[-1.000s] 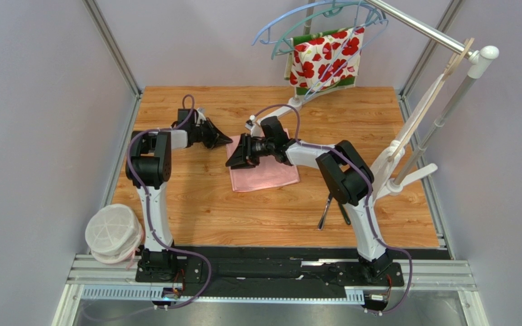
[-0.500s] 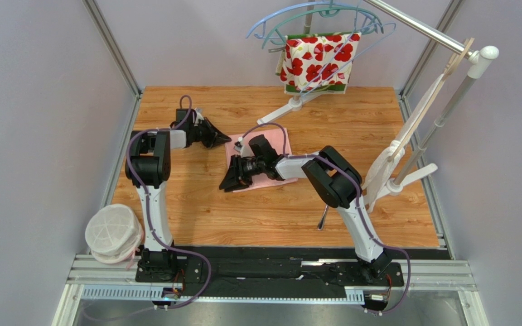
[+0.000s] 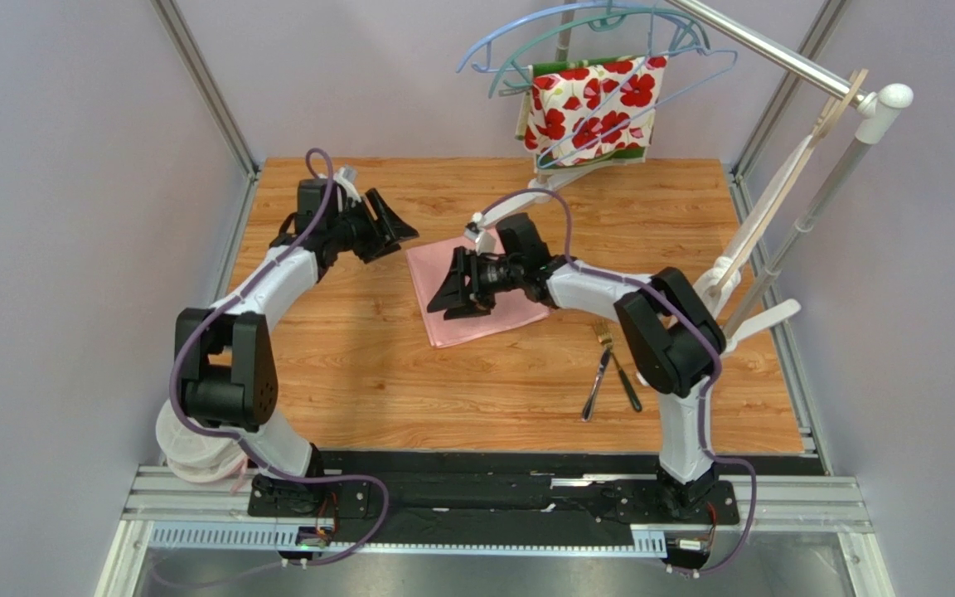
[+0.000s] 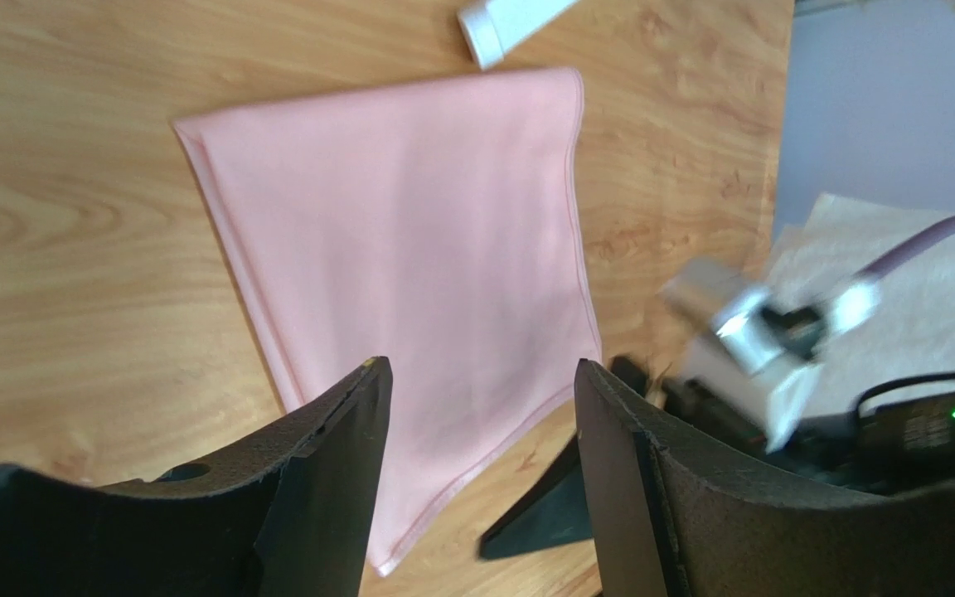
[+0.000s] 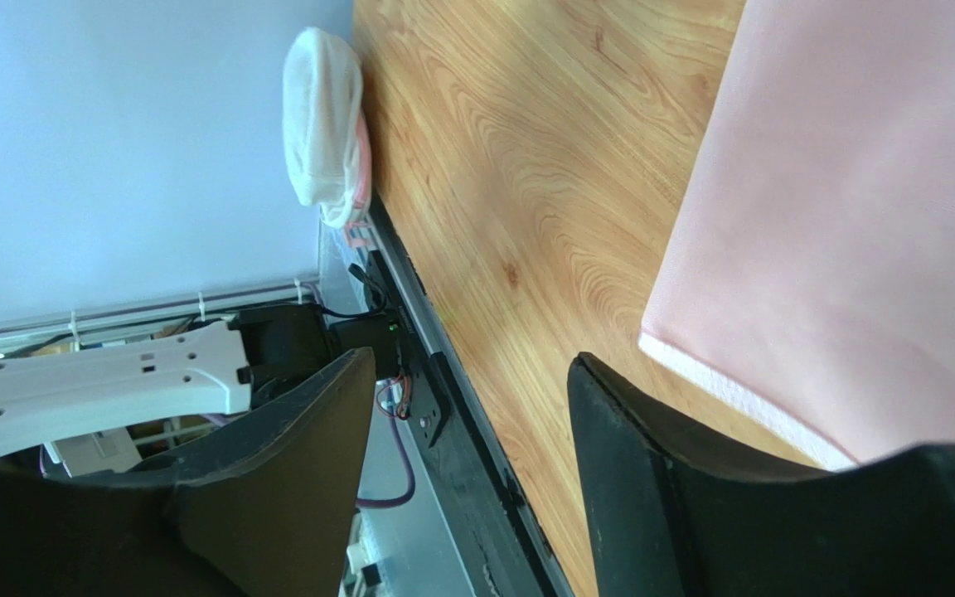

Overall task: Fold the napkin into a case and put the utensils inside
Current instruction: Smooth out the square-folded napkin at the center of the board.

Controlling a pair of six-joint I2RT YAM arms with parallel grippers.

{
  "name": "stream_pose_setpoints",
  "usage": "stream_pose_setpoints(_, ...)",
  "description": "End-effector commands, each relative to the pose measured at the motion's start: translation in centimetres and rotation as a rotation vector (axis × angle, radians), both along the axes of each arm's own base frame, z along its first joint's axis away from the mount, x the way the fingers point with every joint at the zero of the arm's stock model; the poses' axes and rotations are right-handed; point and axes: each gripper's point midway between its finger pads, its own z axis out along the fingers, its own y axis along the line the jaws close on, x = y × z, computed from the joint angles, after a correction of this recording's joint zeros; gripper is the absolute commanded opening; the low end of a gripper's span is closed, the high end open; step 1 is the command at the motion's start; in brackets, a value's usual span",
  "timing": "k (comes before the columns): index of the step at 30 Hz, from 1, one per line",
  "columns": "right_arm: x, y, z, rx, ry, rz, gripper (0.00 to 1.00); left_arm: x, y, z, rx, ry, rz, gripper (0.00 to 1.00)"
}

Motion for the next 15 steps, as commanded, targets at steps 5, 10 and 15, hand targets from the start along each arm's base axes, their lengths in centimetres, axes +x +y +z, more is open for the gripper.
stream_pose_setpoints(5,2.8,-8.0,2.3,-0.047,-0.086,-0.142,0.64,-8.3,-3.6,-8.6,0.141,0.245,-0.077,0.73)
stream_pose_setpoints(10,3.7,-11.5,1.3,-0.081,-0.075,-0.211,0.64,-9.7,-5.1,-10.8,0.191,0.279,-0.124,0.69)
stream_pose_setpoints(15,3.2,-12.5,0.1,-0.098,-0.057,-0.224,0.64,-10.9,-4.7,-12.8,0.245,0.353,-0.099,0.69)
